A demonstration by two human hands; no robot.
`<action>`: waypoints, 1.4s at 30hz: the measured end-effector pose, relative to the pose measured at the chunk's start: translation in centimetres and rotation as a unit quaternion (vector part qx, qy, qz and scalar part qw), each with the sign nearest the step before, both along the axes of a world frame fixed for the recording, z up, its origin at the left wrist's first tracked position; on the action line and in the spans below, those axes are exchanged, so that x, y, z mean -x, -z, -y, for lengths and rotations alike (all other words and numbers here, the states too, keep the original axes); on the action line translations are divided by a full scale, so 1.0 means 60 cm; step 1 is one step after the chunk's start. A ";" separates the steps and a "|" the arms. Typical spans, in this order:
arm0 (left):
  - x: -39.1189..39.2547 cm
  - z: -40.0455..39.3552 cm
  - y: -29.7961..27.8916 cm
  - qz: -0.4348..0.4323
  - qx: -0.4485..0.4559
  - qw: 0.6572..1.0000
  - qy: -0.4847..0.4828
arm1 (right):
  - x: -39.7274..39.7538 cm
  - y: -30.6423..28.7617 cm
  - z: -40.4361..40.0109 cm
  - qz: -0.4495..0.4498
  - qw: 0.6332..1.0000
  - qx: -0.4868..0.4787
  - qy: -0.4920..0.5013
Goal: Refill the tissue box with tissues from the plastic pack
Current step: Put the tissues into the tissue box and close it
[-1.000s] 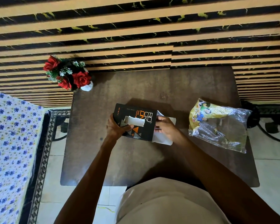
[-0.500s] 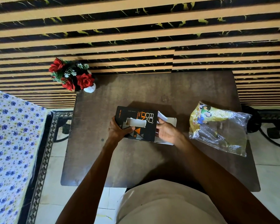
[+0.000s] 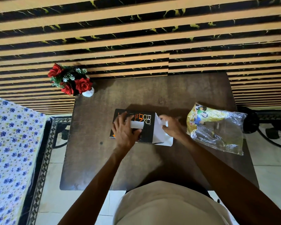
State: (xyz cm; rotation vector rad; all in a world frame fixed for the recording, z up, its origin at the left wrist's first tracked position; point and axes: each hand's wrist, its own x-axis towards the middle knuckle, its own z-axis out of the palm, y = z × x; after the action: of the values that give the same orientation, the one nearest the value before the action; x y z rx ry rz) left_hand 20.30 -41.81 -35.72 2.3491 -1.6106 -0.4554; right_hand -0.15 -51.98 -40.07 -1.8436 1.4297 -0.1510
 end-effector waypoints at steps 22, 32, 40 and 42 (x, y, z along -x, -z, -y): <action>0.094 0.050 0.060 0.103 -0.104 0.961 0.235 | 0.027 -0.001 -0.053 0.133 0.914 -0.243 0.296; 0.076 0.051 0.024 -0.209 0.036 0.970 0.115 | -0.013 -0.028 -0.065 0.176 0.927 -0.256 0.211; -0.046 0.028 0.026 -0.056 0.032 0.981 -0.184 | -0.063 -0.029 -0.069 0.177 0.925 -0.204 0.269; -0.069 0.020 0.036 -0.144 -0.022 0.956 -0.256 | -0.065 -0.007 -0.070 0.149 0.937 -0.167 0.267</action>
State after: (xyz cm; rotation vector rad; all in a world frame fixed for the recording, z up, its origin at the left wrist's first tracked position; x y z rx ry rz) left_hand 24.41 -43.02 -37.87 2.4661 -0.8302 -0.6769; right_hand 3.74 -47.80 -39.65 -1.0770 1.5889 -0.4125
